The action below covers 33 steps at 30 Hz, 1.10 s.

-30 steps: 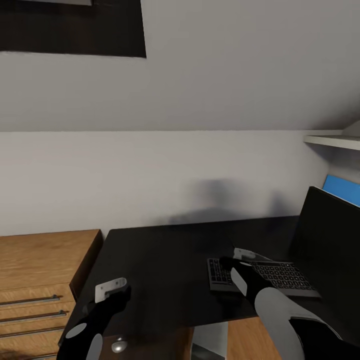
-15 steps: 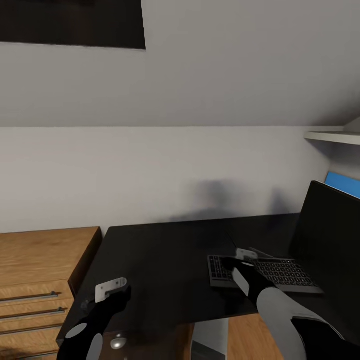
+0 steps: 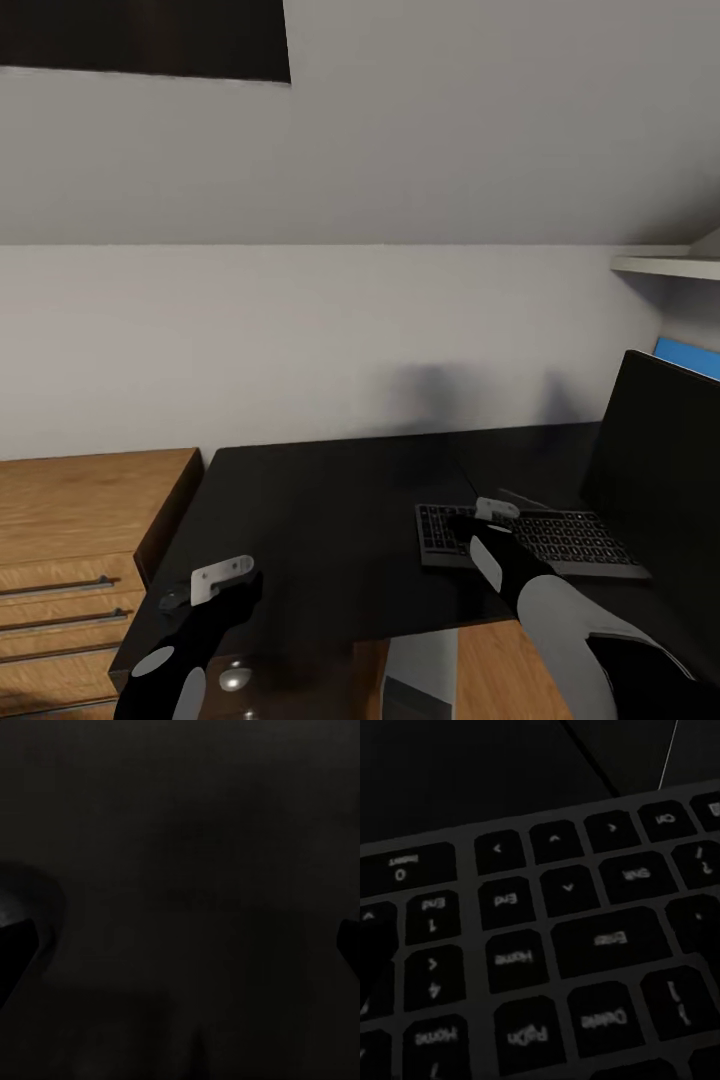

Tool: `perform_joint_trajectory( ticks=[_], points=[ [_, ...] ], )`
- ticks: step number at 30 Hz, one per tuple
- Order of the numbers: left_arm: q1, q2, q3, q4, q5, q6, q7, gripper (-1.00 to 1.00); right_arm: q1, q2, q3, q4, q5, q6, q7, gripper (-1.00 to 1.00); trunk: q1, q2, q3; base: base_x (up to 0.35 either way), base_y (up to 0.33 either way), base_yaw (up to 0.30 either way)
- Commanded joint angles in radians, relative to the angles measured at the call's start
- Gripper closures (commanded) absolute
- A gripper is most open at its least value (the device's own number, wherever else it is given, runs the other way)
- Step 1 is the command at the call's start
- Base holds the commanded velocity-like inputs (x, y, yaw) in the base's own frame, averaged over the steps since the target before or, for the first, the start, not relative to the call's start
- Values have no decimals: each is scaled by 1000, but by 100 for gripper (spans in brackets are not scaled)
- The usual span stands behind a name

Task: In the bedroom, organize the workspace by keeping the computer under the desk, ensuring the monitor is on the desk, placing the keyboard on the desk next to the monitor, placing the mouse on the desk next to the keyboard, moving the folder from the swivel chair onto the desk next to the mouse, stacking the notebook on top of the folder with the pen on top of the notebook, and positioning the swivel chair next to the desk.

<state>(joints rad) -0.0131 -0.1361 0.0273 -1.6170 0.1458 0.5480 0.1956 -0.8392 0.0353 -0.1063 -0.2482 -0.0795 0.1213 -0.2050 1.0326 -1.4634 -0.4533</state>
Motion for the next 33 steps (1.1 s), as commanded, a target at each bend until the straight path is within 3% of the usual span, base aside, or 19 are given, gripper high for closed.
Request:
perform_joint_trajectory(
  ticks=[1, 19, 23, 33],
  points=[
    [-1, 0, 0, -1, 11, 4, 7, -100, 0, 0, -6, -1, -11, 4, -4, -100, 0, -1, -1, 0, 0, 0],
    [-1, 1, 7, -1, 11, 7, 7, -100, 0, 2, -5, 1, -14, 4, -1, -100, 0, -1, -1, 0, 0, 0],
    [-1, 1, 7, -1, 11, 7, 9, -100, 0, 2, -7, 1, -14, 5, -2, -100, 15, -29, -14, 0, 0, 0],
    [-1, 1, 9, -1, 11, 7, 10, -100, 0, 3, -6, 1, -14, 7, -2, -100, 15, -29, -14, 0, 0, 0]
  ],
)
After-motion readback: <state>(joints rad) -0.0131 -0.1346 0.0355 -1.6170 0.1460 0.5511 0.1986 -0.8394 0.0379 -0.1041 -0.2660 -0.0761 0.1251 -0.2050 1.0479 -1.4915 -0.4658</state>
